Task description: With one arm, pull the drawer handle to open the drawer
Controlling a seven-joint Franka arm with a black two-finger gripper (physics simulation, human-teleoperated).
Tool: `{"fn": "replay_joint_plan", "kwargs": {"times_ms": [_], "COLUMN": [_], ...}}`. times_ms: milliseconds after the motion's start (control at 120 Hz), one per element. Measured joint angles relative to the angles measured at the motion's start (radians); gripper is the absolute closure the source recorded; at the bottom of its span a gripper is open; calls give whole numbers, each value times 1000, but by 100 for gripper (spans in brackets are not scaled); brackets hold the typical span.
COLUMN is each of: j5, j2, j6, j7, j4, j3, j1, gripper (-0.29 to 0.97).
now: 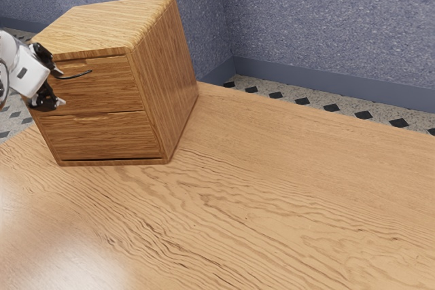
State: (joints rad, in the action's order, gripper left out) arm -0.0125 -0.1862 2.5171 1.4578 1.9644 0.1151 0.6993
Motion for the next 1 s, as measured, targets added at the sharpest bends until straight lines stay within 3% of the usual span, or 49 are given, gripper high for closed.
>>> {"fn": "replay_joint_plan", "kwargs": {"times_ms": [183,425,617,900,1000], "j5": [-2,-4,-3,-2,-4], "j2": [23,47,58,5,-28], "j6": [34,50,54,51,48], "j7": [-9,-18,-23,-30,-31], "j4": [-1,-11,-7,34,52], "j3": [0,0,0,0,0], "j1": [0,-18,-18,-9,-6], "gripper": [18,24,20,34,30]}}
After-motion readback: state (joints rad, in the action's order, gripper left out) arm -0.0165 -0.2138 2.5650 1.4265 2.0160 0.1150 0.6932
